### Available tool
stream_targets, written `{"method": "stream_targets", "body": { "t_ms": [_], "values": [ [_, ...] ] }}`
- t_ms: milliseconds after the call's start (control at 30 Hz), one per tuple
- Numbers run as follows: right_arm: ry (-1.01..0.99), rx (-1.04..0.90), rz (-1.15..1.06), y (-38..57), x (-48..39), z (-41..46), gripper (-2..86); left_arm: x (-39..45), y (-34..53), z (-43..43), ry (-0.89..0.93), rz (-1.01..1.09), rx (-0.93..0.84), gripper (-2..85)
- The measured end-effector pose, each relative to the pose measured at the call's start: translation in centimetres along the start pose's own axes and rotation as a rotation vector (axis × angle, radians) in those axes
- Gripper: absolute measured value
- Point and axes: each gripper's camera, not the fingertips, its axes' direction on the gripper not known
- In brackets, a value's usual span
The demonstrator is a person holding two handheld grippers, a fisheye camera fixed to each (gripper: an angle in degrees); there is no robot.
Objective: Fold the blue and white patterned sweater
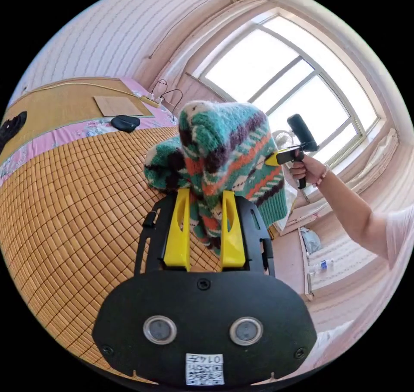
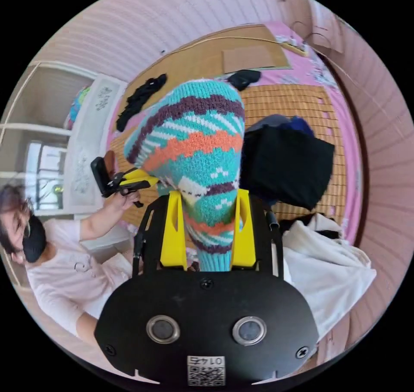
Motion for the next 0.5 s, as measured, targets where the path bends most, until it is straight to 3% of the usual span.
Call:
{"method": "stream_targets", "body": {
  "t_ms": [100, 200, 300, 433, 500],
  "values": [
    [0.273, 0.057, 0.300, -2.2, 8.0, -2.1, 18.4, 2.3, -7.1, 11.8, -0.142, -0.052, -0.122, 12.3],
    [0.398, 0.143, 0.451, -2.4, 11.8, 2.0, 19.9, 3.4, -8.8, 19.9, -0.273, -0.039, -0.270, 12.4],
    [0.595, 0.216, 0.459, -1.5, 10.6, 4.9, 20.3, 5.6, -7.4, 21.5, -0.338, 0.030, -0.290, 12.6],
    [0.530, 0.224, 0.408, 0.9, 9.4, 2.2, 17.0, 10.1, -5.0, 20.3, -0.481, 0.122, -0.368, 12.9],
    [0.536, 0.288, 0.397, 4.9, 6.2, -1.2, 12.8, 14.5, -3.9, 18.2, -0.651, 0.174, -0.408, 11.8]
  ]
}}
